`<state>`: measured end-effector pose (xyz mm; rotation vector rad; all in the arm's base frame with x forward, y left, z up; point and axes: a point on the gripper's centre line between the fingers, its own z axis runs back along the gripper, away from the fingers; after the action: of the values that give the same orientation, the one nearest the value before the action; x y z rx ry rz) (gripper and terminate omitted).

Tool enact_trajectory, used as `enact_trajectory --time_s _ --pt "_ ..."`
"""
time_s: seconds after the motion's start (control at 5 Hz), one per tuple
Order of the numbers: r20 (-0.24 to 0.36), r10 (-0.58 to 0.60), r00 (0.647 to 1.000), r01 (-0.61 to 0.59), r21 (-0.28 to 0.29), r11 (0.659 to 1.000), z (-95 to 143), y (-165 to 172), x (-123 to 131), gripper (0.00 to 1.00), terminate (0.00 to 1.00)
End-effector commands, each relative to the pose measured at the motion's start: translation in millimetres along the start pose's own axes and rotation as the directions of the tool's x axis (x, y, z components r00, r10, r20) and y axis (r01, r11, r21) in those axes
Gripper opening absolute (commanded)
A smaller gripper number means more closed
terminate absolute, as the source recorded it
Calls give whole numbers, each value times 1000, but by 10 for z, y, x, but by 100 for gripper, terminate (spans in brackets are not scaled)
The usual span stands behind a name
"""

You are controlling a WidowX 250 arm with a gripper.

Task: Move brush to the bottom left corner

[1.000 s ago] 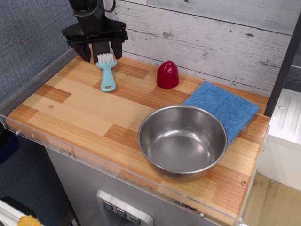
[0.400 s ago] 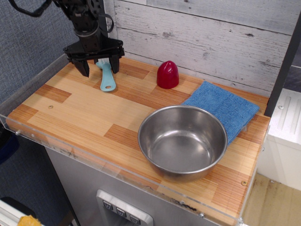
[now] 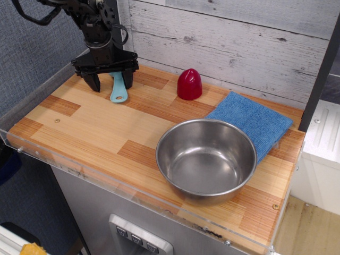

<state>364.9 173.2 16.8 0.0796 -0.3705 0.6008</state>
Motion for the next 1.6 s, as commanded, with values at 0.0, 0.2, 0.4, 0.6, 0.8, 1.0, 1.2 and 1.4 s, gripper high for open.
enact_trajectory --time_s 0.0,0.2,0.4,0.6,0.8,1.0,1.2,1.4 --pt "51 -9 999 9 -5 1000 85 42 40 0 0" --pt "66 -34 997 35 -7 999 151 32 48 0 0" --pt "81 -51 995 51 1 999 174 20 51 0 0" --pt "71 -59 996 59 -6 998 221 -332 12 0 0" --pt "74 -67 995 68 -10 998 255 -472 7 0 0" --pt "86 -82 993 84 -20 996 317 -543 13 0 0" --pt "100 -89 991 93 -41 995 443 -597 21 0 0" --pt "107 -89 990 97 -78 992 648 -609 22 0 0"
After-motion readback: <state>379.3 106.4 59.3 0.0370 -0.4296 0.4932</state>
